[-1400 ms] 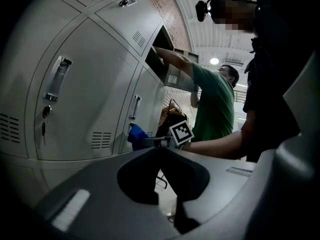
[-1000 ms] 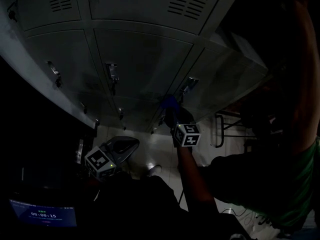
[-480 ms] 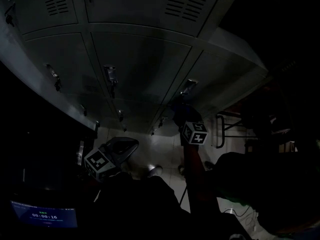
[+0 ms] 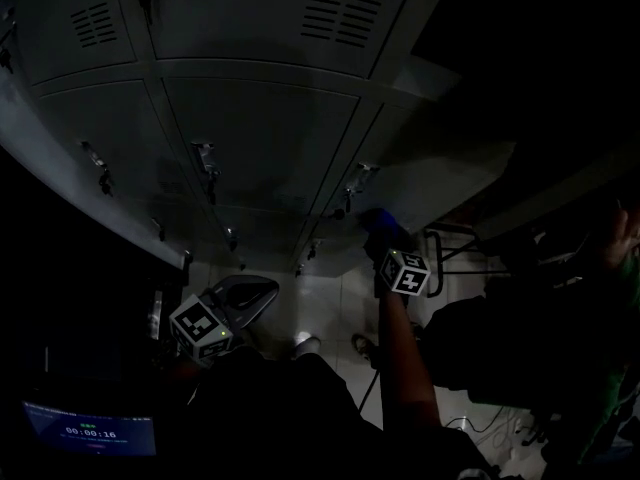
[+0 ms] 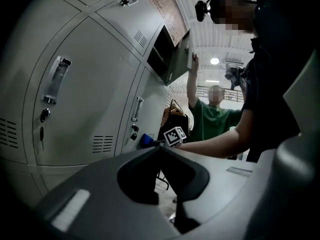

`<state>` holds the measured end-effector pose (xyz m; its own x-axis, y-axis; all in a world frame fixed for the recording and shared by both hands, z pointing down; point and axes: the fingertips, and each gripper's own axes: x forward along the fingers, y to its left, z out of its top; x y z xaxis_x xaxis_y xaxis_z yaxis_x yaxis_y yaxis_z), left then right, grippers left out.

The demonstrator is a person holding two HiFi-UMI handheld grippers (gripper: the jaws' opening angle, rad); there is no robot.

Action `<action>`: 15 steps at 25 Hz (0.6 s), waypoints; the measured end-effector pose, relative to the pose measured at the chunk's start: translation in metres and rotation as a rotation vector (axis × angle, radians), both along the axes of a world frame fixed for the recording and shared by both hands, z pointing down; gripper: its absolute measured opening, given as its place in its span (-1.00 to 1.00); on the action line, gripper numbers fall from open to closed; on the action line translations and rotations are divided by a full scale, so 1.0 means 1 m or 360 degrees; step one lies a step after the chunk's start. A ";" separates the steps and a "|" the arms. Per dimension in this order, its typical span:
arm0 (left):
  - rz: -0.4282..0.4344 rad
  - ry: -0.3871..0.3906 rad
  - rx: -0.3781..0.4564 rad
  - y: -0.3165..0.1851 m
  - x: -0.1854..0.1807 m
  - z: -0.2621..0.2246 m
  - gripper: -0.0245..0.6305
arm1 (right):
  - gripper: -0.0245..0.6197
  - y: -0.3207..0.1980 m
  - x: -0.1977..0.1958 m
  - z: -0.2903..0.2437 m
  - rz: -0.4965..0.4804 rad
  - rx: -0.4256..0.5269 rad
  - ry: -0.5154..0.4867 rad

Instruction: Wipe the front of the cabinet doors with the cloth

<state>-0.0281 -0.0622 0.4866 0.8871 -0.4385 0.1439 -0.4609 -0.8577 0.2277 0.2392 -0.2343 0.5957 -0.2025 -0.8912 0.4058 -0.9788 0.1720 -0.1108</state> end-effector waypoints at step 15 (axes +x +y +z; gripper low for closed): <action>0.0036 -0.0027 -0.0023 0.001 0.015 0.005 -0.92 | -0.67 0.012 0.107 0.012 0.0359 -0.0036 -0.0059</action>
<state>-0.0128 -0.0615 0.4918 0.8943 -0.4159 0.1652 -0.4451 -0.8648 0.2325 0.3458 -0.2223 0.6074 -0.0142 -0.9064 0.4223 -0.9874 -0.0538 -0.1486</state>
